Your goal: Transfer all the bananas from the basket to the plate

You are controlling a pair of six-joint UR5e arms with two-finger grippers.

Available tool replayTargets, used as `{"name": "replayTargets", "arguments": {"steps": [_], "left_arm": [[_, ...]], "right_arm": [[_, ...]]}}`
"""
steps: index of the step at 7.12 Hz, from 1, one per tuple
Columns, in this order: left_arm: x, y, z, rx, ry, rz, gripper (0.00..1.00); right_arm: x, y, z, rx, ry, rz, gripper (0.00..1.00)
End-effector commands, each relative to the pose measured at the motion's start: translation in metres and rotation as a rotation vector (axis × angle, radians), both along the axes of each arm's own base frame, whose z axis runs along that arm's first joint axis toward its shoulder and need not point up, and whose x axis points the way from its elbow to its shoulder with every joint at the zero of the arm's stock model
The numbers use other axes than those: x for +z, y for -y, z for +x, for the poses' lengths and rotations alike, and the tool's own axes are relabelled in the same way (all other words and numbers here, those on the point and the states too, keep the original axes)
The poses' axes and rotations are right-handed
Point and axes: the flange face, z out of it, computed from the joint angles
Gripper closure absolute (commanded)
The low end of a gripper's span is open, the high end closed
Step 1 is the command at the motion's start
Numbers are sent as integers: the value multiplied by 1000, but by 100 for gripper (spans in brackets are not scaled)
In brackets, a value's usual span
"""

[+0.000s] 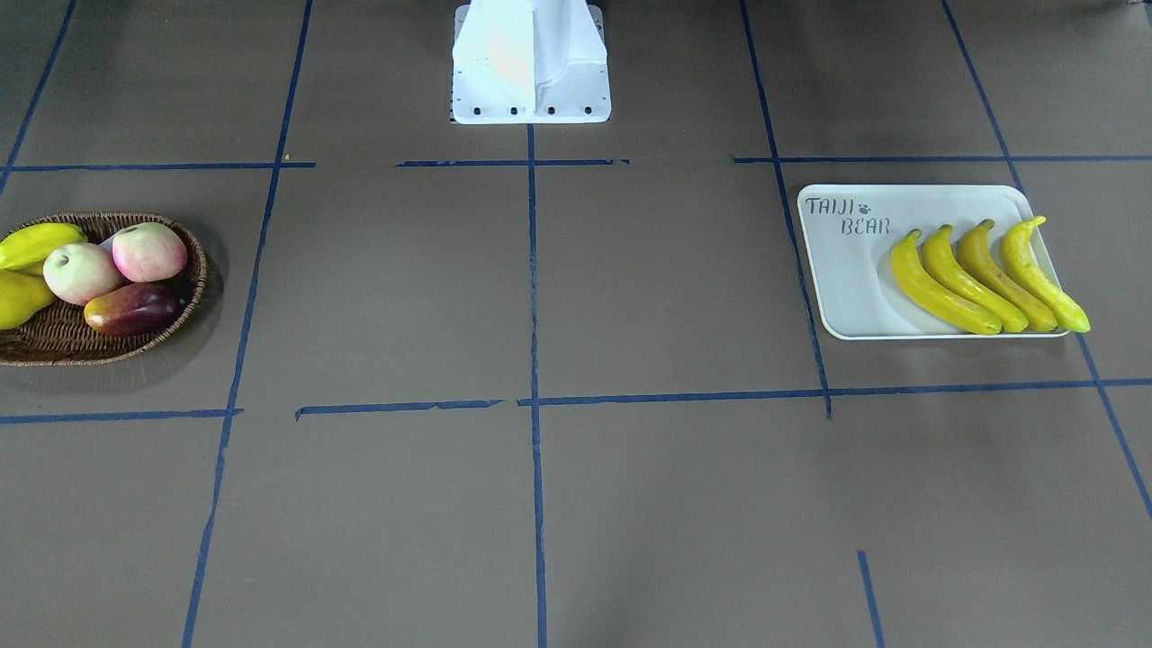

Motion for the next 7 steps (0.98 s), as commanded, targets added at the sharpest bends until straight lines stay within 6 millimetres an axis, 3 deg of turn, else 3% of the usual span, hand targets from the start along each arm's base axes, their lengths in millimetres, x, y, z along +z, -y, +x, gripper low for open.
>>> {"name": "replayTargets", "arguments": {"steps": [1, 7], "left_arm": [[0, 0, 0, 0, -1, 1, 0], [1, 0, 0, 0, -2, -2, 0]], "right_arm": [[0, -1, -1, 0, 9, -1, 1], [0, -2, -2, -1, 20, -2, 1]]}}
